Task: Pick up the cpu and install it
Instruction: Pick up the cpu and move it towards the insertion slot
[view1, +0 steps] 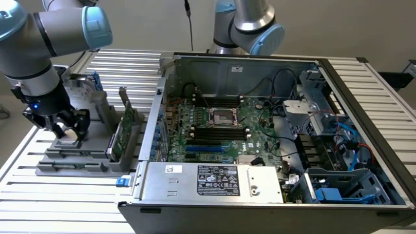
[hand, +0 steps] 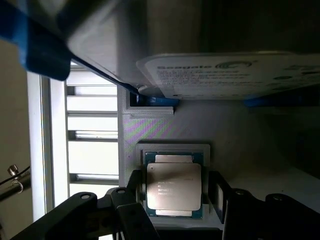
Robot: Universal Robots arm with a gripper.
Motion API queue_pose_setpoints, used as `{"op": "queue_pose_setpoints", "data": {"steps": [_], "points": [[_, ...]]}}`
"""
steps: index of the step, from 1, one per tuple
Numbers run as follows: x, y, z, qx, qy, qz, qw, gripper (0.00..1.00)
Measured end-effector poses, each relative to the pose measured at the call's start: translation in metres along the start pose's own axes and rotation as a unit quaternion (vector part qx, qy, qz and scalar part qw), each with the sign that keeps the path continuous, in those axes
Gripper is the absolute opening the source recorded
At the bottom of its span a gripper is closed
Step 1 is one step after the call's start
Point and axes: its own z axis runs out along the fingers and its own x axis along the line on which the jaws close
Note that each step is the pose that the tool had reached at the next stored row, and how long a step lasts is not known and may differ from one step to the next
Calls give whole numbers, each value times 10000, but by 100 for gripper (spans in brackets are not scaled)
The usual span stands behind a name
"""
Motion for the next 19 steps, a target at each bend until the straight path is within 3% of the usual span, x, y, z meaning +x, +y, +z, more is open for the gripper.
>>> {"op": "queue_pose_setpoints", "data": {"steps": [2,3,12,19], "points": [[0,0,-1,0,1,0,10000,62],[0,0,-1,0,0,0,10000,55],[1,0,-20,0,0,0,10000,55],[7,2,-106,0,0,0,10000,55]]}}
